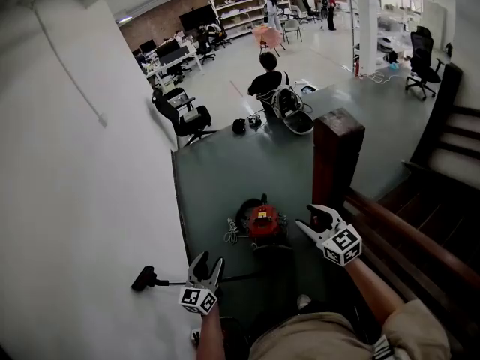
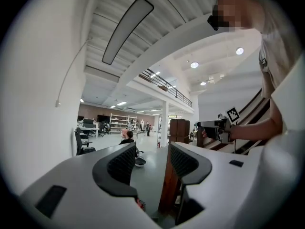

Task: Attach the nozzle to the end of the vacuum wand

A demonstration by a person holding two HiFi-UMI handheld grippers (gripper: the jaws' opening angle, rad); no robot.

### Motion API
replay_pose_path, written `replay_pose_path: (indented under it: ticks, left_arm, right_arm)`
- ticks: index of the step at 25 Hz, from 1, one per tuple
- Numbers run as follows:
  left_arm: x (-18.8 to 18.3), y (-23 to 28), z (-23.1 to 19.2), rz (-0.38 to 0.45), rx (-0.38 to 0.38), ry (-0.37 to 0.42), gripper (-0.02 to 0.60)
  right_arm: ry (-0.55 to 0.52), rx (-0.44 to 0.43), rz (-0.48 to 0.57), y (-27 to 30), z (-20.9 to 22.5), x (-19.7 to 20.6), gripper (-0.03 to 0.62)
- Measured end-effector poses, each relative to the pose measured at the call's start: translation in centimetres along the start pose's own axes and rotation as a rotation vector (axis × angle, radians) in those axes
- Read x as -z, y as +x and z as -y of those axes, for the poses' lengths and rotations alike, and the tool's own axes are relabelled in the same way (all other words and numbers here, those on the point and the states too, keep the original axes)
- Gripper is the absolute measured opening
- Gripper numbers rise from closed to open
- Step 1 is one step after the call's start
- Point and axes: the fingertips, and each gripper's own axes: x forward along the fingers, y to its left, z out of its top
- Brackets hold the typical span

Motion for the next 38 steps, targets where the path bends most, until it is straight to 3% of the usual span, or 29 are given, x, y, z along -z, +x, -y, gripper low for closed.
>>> replay_pose_path:
  ticks: [5, 11, 18, 25, 32, 35, 38]
  left_arm:
    - [1.5, -5.3, 2.0, -0.028, -0.013, -0.039, 0.229]
    - [3.2, -12.4, -0.8, -0.049, -0.032, -0.069, 0.230]
    - [8.9, -19.7, -4.1, -0.109, -0.068, -0.098, 0.229]
    - [10.9, -20.8, -6.0, -0.068, -0.096, -0.165, 0.229]
    - [12.3, -19.7, -6.1, -0.092, -0.090, -0.179, 0.229]
    - [12.3, -19.7, -6.3, -0.097, -0.093, -0.182, 0.229]
    - [12.4, -19.8, -6.3, -0.100, -0.094, -0.181, 0.229]
  right_arm:
    - [0.000, 0.055, -0.033, -5.2, -3.0, 2.1, 0.225]
    - [0.084, 0.145, -0.020, -6.2, -7.3, 3.9, 0.225]
    - [0.099, 0.155, -0.039, -6.5, -13.5, 7.4, 0.225]
    - [0.141, 0.109, -0.088, -3.9, -18.1, 11.3, 0.225]
    - [0.157, 0.058, -0.122, -2.3, -20.5, 12.7, 0.225]
    - [0.080, 0.033, -0.151, -1.8, -21.6, 12.7, 0.224]
    - [0.002, 0.017, -0.157, -1.6, -22.6, 12.2, 0.164]
